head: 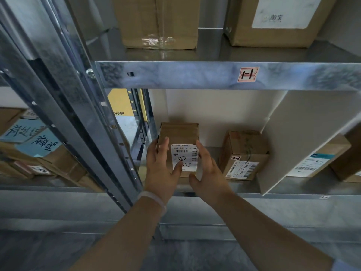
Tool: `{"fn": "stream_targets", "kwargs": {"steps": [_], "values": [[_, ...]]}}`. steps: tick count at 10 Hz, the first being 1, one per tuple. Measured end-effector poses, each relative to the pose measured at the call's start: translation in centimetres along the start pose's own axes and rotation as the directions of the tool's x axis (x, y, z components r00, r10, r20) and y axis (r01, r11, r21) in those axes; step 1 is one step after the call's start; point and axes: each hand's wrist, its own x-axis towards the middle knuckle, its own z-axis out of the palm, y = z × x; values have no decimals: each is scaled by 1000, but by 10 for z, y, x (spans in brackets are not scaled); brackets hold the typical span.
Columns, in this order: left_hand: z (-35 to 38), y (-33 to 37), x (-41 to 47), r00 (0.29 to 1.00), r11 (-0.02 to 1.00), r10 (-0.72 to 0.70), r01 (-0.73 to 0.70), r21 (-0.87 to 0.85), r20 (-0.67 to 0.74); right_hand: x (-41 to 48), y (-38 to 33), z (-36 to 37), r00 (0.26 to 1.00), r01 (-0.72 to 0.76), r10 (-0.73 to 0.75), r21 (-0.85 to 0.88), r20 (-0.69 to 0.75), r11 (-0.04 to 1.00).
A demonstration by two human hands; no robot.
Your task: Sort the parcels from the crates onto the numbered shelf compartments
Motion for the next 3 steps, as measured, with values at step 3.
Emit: {"fn": "stream_targets", "kwargs": {"steps": [3], "values": [[-10, 7, 1, 993, 993, -73, 64, 95, 93, -3, -15, -25, 999, 28, -24, -208, 22, 978]]}}
